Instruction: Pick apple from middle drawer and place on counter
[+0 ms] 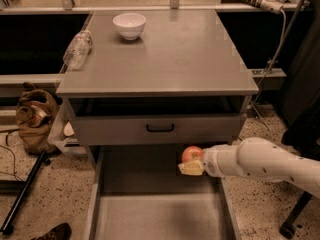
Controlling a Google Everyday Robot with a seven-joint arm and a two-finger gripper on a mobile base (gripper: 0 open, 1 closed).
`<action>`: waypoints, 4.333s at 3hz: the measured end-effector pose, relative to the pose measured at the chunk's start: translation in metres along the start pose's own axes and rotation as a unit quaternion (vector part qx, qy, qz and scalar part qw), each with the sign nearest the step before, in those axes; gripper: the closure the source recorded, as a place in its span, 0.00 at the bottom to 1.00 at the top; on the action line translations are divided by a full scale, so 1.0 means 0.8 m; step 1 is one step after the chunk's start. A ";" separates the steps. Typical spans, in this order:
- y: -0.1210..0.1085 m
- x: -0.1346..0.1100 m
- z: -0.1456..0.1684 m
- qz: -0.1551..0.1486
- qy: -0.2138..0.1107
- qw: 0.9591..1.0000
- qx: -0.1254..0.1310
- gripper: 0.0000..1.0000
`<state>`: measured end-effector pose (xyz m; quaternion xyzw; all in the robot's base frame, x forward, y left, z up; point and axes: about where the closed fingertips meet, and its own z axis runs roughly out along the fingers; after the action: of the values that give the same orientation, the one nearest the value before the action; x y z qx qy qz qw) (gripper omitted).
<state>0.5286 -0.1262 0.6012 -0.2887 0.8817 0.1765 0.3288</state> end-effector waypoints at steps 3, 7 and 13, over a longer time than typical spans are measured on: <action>0.003 -0.056 -0.092 0.002 -0.022 0.999 0.031 1.00; -0.006 -0.334 -0.215 -0.069 0.014 0.997 0.009 1.00; -0.015 -0.440 -0.001 -0.121 0.006 0.993 -0.011 0.57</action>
Offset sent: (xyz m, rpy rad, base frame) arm 0.0004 -0.0223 0.0402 -0.0011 0.0021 -0.0809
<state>0.7525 0.0025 0.8402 -0.3976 0.8404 0.1433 0.3394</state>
